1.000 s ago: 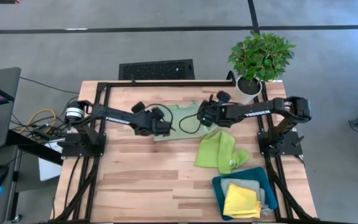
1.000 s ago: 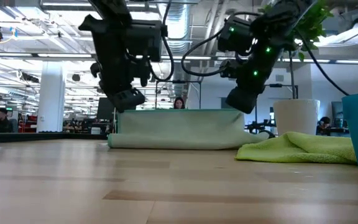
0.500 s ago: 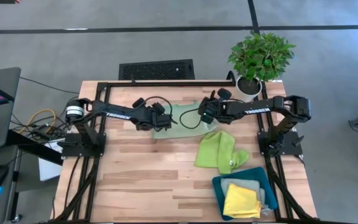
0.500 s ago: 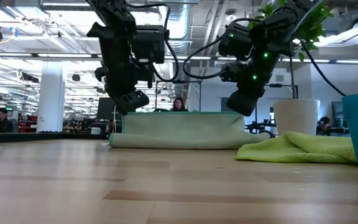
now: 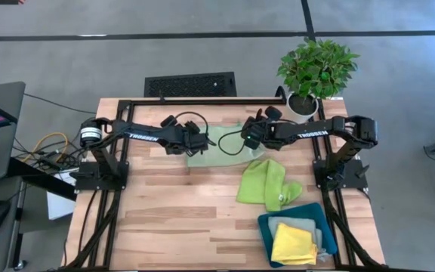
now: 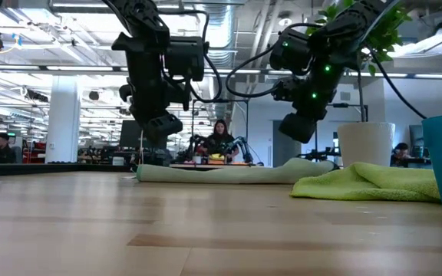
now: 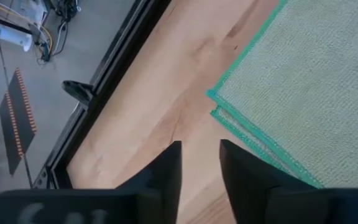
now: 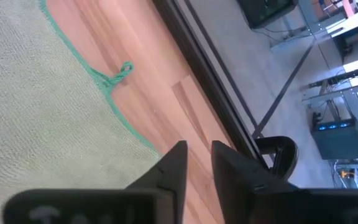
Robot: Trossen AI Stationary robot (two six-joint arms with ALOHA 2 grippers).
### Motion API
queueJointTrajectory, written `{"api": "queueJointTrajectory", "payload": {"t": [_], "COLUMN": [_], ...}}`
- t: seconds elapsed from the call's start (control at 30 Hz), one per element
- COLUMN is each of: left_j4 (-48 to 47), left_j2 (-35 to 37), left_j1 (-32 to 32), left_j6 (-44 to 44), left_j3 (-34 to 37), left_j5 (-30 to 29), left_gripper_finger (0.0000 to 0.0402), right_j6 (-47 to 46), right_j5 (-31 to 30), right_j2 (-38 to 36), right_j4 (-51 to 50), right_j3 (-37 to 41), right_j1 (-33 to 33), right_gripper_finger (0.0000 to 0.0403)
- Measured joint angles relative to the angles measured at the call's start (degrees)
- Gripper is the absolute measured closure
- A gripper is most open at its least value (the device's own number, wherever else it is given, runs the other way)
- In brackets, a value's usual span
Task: Fold microfiber towels
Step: Fold the blue towel
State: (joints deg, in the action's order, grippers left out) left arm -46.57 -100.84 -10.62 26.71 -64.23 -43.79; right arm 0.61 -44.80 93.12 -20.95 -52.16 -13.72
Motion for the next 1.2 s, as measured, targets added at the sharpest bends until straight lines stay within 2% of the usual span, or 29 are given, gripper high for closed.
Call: {"api": "queueJointTrajectory", "payload": {"t": [0.1, 0.2, 0.33, 0.43, 0.63, 0.93, 1.2], "left_j4": [0.00, -0.02, -0.01, -0.11, -0.67, -1.52, 0.89], "left_j2": [0.00, 0.00, 0.00, 0.00, 0.00, 0.00, -0.02], "left_j1": [-0.10, 0.07, 1.22, 2.84, 7.83, 19.62, 24.95], "left_j6": [0.01, -1.27, -2.70, -2.70, -2.38, -5.72, -3.68], "left_j3": [0.00, 0.00, 0.00, 0.00, 0.00, 0.00, 4.95], "left_j5": [0.75, 4.57, 9.30, 9.51, 9.49, 9.76, 8.96], "left_gripper_finger": [0.0274, 0.0259, 0.0253, 0.0255, 0.0255, 0.0256, 0.0256], "right_j6": [-0.05, -0.07, -0.14, -0.16, -0.55, -0.60, 0.79], "right_j5": [-0.15, -0.12, -0.01, 0.14, 1.55, 11.53, 17.67], "right_j2": [0.00, -0.37, -1.83, -3.16, -6.67, -9.52, -9.51], "right_j4": [0.02, -0.04, -3.03, -5.64, -7.88, -10.47, -11.46], "right_j3": [0.00, 0.00, -1.64, -3.19, -4.00, -4.04, -4.04], "right_j1": [0.07, 0.07, 0.61, 1.73, 4.55, 10.26, 15.12], "right_gripper_finger": [0.0276, 0.0249, 0.0225, 0.0215, 0.0212, 0.0222, 0.0222]}}
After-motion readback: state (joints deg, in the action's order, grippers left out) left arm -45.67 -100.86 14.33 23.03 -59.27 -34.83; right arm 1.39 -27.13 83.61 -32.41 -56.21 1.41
